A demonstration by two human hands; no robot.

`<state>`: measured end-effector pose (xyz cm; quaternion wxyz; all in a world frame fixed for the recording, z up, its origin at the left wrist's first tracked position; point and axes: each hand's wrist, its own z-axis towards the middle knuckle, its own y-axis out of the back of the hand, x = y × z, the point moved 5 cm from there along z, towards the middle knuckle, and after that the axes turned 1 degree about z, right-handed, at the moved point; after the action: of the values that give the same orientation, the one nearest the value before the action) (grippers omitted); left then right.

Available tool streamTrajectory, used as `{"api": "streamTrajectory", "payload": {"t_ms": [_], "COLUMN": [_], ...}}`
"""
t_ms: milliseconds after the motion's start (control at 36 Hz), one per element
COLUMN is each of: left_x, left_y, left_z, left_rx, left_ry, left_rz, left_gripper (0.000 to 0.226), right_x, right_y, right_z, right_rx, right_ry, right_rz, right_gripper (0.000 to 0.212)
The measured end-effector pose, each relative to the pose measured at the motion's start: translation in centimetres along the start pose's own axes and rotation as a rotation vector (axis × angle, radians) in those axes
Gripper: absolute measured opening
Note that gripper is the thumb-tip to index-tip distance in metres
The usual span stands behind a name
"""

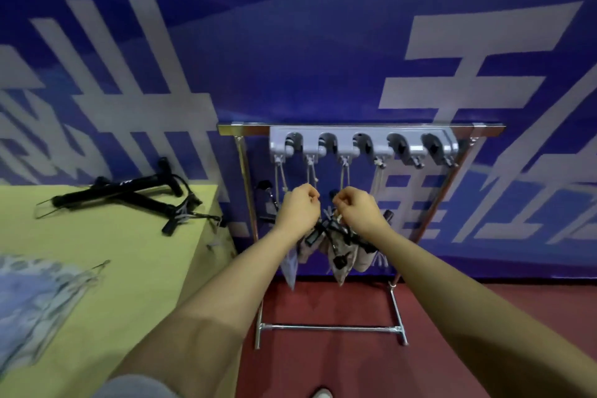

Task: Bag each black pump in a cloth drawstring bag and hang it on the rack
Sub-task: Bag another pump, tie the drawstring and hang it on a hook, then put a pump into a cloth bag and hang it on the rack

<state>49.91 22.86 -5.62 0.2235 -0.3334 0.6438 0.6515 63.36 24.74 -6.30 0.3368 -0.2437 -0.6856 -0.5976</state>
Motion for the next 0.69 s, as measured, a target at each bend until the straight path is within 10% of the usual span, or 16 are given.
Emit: {"api": "streamTrajectory", "payload": {"t_ms": [694], "left_x": [26.2], "left_y": [21.5], "left_z": [-12.3], "left_rx": [-0.363], "left_ry": [0.411], "left_rz": [-0.045], "left_gripper": [0.025], "right_x": [19.8], "right_y": [-26.4], "right_z": [-4.9], "right_rx": [0.412], "right_ry": [0.269], "right_rz": [0.033], "right_gripper": [0.016]}}
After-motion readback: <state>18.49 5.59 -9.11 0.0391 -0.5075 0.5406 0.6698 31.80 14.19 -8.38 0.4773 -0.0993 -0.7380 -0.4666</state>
